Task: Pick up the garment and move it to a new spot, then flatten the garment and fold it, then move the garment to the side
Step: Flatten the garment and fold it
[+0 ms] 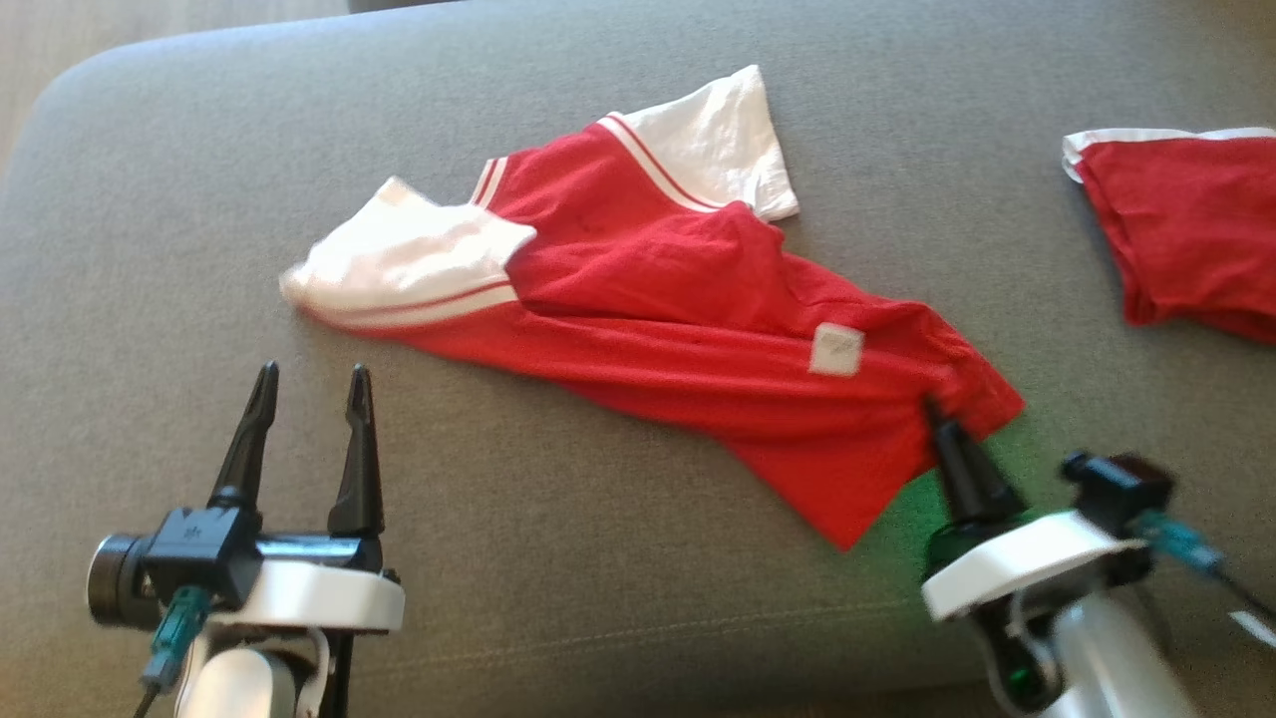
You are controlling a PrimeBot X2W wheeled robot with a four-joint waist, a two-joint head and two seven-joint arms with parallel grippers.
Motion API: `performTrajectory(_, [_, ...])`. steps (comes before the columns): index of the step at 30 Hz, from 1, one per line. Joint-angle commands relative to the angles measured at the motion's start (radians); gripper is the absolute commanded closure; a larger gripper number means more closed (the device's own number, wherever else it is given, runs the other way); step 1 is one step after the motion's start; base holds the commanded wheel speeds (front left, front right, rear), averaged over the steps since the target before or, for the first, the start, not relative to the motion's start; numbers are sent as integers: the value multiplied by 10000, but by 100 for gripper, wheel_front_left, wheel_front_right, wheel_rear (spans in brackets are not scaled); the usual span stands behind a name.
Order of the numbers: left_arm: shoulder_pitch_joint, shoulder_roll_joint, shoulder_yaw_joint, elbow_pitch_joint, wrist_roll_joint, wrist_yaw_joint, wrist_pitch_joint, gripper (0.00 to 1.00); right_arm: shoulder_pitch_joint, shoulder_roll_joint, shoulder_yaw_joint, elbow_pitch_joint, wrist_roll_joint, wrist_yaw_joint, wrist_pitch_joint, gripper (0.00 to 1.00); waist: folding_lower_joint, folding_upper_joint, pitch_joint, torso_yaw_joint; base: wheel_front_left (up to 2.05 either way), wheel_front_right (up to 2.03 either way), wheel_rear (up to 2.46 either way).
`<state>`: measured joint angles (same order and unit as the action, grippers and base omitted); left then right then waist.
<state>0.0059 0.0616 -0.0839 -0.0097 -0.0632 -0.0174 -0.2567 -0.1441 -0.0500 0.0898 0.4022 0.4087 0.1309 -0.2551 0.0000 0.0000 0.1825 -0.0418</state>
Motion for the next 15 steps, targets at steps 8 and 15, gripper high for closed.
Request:
performTrajectory(8, [-108,-37,441,-268,5,22,-51,0,-111,-3,-1925,-2541,-1823,-2,-41,100,0,0,-73,-332,0,0,0])
performTrajectory(15, [-238,-59,433,-227,20,-34,-51,0,-211,-3,-695,-2509,-1890,-2,875,84,0,0,51,-440,0,0,0])
